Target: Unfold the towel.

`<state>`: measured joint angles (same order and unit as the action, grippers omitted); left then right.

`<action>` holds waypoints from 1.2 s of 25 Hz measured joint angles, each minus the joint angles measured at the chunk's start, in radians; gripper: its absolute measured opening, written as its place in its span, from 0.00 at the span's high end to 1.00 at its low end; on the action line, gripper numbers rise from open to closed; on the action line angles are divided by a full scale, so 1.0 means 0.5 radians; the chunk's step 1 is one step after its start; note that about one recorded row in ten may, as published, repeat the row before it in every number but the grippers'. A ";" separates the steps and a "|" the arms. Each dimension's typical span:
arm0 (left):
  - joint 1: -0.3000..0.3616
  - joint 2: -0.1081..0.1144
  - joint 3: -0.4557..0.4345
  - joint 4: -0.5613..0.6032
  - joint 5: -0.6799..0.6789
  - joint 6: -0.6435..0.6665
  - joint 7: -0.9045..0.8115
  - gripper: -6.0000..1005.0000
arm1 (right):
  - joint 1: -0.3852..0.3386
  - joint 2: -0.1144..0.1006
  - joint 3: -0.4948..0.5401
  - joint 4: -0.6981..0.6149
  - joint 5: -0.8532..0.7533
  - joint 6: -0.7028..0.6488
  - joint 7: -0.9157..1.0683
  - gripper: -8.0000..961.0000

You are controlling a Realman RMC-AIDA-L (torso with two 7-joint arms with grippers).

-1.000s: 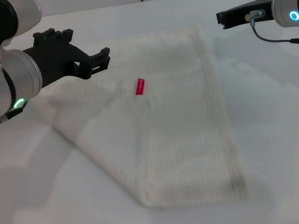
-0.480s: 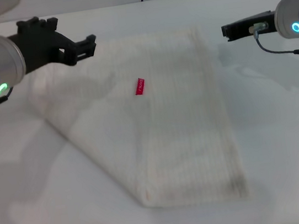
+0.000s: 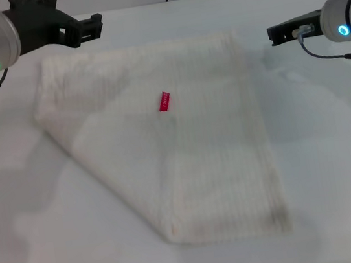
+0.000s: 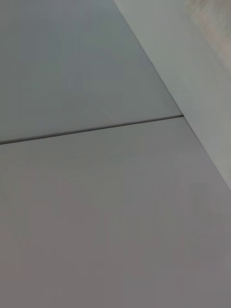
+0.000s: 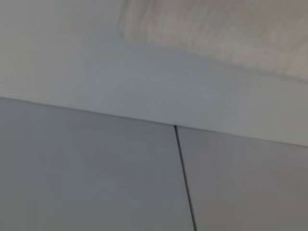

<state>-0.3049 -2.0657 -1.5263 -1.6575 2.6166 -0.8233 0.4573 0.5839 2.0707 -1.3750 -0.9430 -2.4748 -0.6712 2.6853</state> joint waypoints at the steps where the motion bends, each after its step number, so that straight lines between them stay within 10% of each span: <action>1: 0.000 0.000 0.000 0.000 0.000 0.000 0.000 0.20 | 0.008 0.001 0.000 0.014 -0.004 0.021 -0.007 0.99; 30: -0.156 0.005 -0.147 0.301 0.001 -0.196 -0.083 0.20 | 0.147 0.001 0.028 0.007 0.001 -0.207 -0.015 0.99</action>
<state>-0.3830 -2.0634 -1.5997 -1.5071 2.6172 -0.9215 0.4156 0.6575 2.0713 -1.3608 -0.9393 -2.4745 -0.7745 2.6776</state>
